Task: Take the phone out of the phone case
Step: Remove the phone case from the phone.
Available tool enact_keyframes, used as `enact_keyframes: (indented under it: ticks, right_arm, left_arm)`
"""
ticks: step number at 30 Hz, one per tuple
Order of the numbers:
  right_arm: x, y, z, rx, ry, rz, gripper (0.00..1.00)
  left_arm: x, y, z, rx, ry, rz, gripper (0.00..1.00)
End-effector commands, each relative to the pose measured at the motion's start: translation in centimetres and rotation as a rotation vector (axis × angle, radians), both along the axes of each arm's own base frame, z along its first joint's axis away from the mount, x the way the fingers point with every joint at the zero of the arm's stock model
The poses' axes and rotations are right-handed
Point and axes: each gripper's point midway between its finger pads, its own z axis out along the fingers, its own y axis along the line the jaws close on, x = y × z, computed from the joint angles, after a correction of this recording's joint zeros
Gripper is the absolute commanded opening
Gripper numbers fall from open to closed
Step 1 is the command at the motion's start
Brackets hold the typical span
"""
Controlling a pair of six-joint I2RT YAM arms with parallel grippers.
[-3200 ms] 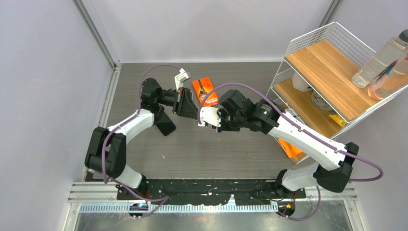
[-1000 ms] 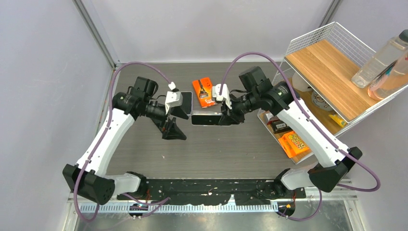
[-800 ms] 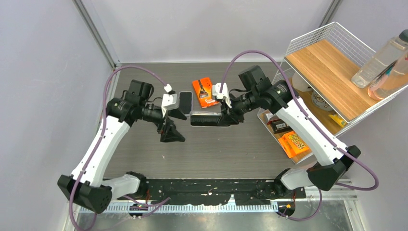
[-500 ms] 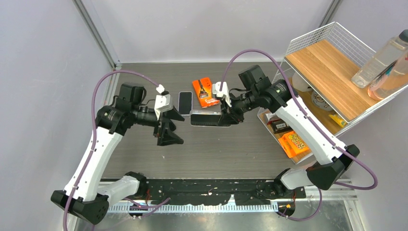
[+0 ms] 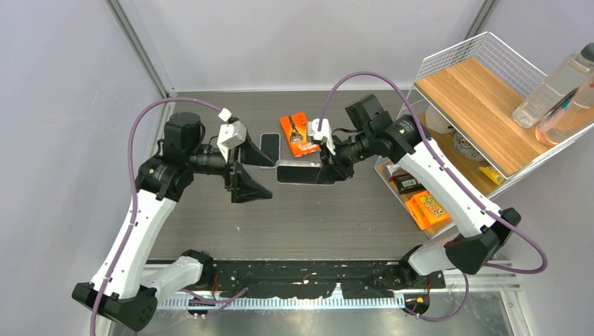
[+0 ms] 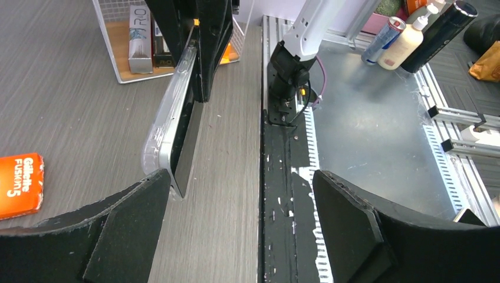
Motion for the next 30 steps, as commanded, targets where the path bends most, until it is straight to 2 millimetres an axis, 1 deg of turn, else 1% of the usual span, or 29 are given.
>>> enact_keyframes:
  ticks: [1, 20, 30]
  right_arm:
    - [0.2, 0.9, 2.4, 0.091, -0.053, 0.026, 0.05]
    - [0.0, 0.8, 2.5, 0.096, -0.057, 0.024, 0.05]
    - [-0.6, 0.9, 3.1, 0.120, -0.051, 0.038, 0.05]
  left_arm:
    - [0.0, -0.5, 0.8, -0.038, -0.002, -0.030, 0.93]
    - [0.5, -1.2, 0.1, -0.030, 0.023, -0.036, 0.93]
    - [1.5, -1.4, -0.9, -0.006, 0.006, -0.017, 0.93]
